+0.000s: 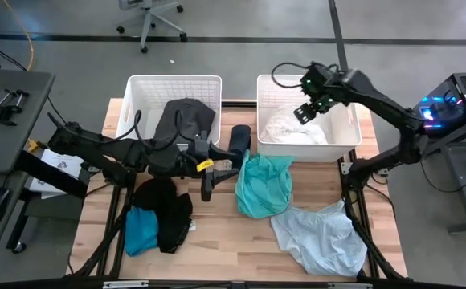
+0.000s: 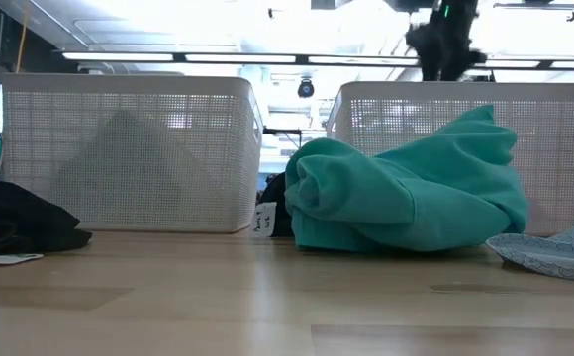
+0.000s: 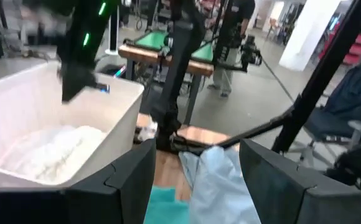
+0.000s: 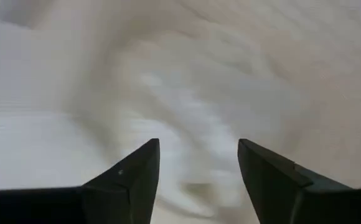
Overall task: Sort clothes
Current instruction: Put the light blue shirt into the right white laundry bin
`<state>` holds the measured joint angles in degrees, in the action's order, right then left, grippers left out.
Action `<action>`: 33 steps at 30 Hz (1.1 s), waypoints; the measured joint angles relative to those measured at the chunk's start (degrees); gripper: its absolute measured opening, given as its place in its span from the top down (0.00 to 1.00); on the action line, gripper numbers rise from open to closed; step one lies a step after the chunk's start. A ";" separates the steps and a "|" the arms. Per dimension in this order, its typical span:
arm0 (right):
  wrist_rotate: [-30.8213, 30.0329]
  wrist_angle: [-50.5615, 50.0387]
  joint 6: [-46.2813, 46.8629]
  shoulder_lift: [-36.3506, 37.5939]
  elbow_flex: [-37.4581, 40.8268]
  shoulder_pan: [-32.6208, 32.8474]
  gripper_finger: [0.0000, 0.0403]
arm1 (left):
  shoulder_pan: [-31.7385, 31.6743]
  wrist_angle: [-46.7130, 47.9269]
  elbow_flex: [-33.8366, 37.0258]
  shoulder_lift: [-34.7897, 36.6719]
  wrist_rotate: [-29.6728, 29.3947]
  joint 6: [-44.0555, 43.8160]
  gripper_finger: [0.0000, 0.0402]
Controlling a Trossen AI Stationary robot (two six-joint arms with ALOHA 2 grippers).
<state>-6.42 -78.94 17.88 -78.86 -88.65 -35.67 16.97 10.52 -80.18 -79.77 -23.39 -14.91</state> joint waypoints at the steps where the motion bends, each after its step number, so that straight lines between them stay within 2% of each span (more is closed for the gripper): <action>1: 1.17 0.68 2.44 1.67 -0.61 1.85 0.50 | 0.00 1.02 0.00 0.20 0.55 0.01 0.46; 4: -0.88 5.43 10.61 7.63 -0.69 12.22 0.49 | -0.05 4.14 0.00 0.86 2.14 0.03 0.46; 8: -10.74 13.74 17.78 13.32 1.11 32.82 0.49 | -0.17 9.81 0.00 1.81 2.90 0.06 0.46; 12: -17.60 17.30 22.73 13.25 3.24 51.42 0.49 | -0.79 13.81 0.00 2.12 3.06 0.59 0.46; 15: -16.09 15.37 29.55 9.97 4.50 59.22 0.49 | -1.35 15.43 0.00 2.08 4.64 2.30 0.46; 21: -3.12 10.36 43.45 2.97 9.37 65.91 0.49 | -2.38 16.03 0.00 2.11 6.42 2.89 0.46; 26: -3.51 17.69 41.30 3.35 21.97 67.45 0.49 | -2.38 16.62 0.00 2.49 6.39 -2.34 0.46; 30: -5.17 27.68 42.12 5.76 33.54 65.18 0.49 | -1.83 16.69 0.00 2.47 6.39 -7.42 0.46; 33: -5.91 36.04 44.11 6.21 38.58 62.70 0.49 | -1.41 16.72 0.00 2.47 6.39 -8.43 0.46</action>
<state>-12.34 -42.90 61.99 -72.64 -50.07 27.03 15.56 27.24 -80.18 -77.30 -16.99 -23.34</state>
